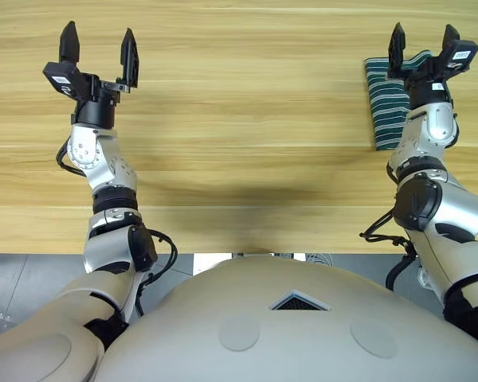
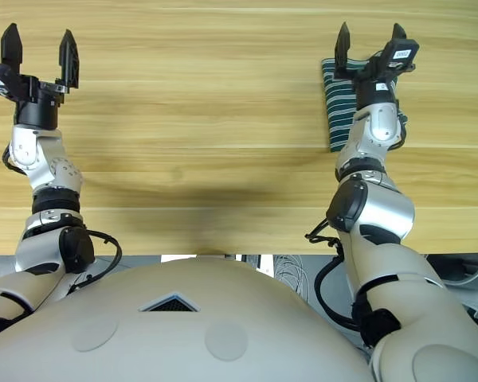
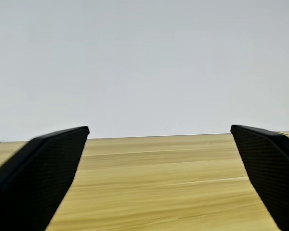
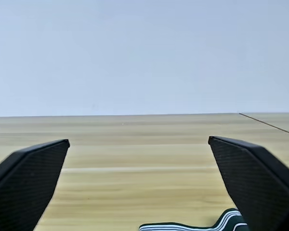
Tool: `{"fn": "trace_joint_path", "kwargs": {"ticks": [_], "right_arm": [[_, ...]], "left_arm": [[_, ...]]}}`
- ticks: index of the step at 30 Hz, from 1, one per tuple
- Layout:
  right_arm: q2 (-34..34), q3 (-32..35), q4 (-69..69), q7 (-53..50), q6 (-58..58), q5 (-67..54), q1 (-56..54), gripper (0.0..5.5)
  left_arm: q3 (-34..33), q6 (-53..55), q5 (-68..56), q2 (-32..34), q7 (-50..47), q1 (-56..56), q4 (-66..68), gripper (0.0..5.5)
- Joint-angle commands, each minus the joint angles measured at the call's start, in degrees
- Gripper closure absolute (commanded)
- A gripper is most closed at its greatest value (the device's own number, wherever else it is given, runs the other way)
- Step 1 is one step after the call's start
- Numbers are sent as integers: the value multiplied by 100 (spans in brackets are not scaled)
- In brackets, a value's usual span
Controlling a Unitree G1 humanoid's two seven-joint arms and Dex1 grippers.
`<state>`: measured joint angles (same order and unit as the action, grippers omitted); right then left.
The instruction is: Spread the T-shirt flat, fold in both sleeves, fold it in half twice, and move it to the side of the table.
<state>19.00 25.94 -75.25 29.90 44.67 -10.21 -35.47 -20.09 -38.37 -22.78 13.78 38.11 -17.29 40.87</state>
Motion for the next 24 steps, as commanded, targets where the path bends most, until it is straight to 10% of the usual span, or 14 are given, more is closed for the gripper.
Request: {"fn": "trace_joint_path", "kwargs": {"ticks": [1,24], "right_arm": [[-22,23,83,84,168,-111,10,10],[-70,-225,101,-82,365,-81,-15,10]], "left_arm": [[193,-396,509,-14,-314,-181,363,11],[211,-567,396,30,-479,-252,648,11]]}}
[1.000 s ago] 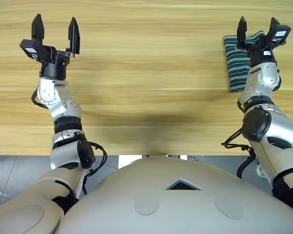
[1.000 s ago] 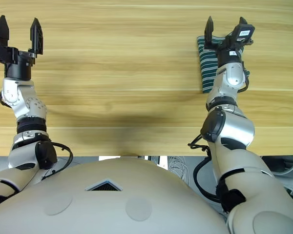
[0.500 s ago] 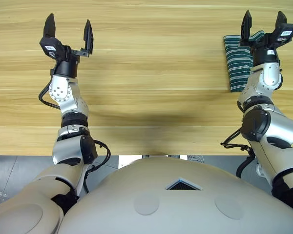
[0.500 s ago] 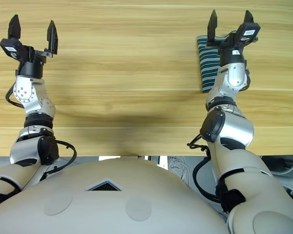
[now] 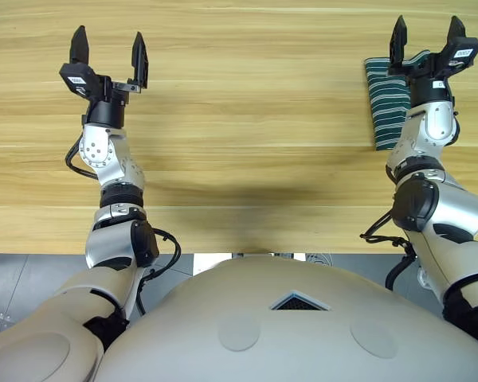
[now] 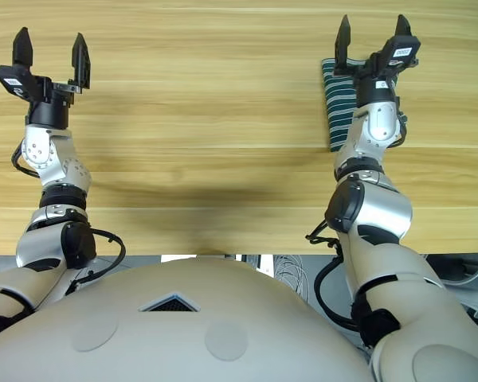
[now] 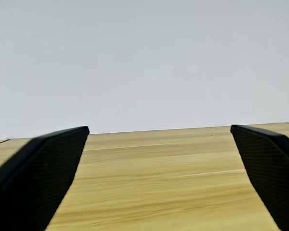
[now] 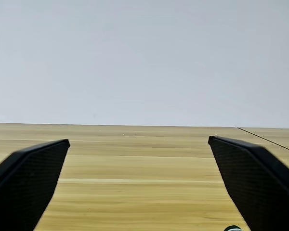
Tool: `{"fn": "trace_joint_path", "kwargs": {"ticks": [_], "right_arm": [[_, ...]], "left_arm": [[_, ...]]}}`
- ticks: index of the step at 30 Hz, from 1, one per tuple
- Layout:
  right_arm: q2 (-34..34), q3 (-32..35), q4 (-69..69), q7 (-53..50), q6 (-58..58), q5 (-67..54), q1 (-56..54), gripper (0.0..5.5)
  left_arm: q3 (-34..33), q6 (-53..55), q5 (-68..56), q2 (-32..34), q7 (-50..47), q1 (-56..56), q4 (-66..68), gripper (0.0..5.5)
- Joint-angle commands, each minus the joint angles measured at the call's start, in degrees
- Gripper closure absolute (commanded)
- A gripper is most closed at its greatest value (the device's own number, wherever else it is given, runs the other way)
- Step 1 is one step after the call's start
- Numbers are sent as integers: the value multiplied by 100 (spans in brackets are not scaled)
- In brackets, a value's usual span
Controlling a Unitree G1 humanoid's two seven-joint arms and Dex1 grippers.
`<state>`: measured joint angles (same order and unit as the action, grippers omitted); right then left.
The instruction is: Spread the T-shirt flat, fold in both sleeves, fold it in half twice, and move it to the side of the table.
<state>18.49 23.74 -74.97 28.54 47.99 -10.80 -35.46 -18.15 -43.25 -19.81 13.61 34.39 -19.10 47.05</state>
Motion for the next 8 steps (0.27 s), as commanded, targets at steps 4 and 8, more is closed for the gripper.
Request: {"fn": "trace_joint_path", "kwargs": {"ticks": [4,8], "right_arm": [[-7,3,67,54,5,-28,-26,10],[2,21,52,55,-72,-47,-48,10]], "left_arm": [[48,-277,290,64,-323,-96,92,11],[112,-537,772,81,-928,-182,267,11]]}}
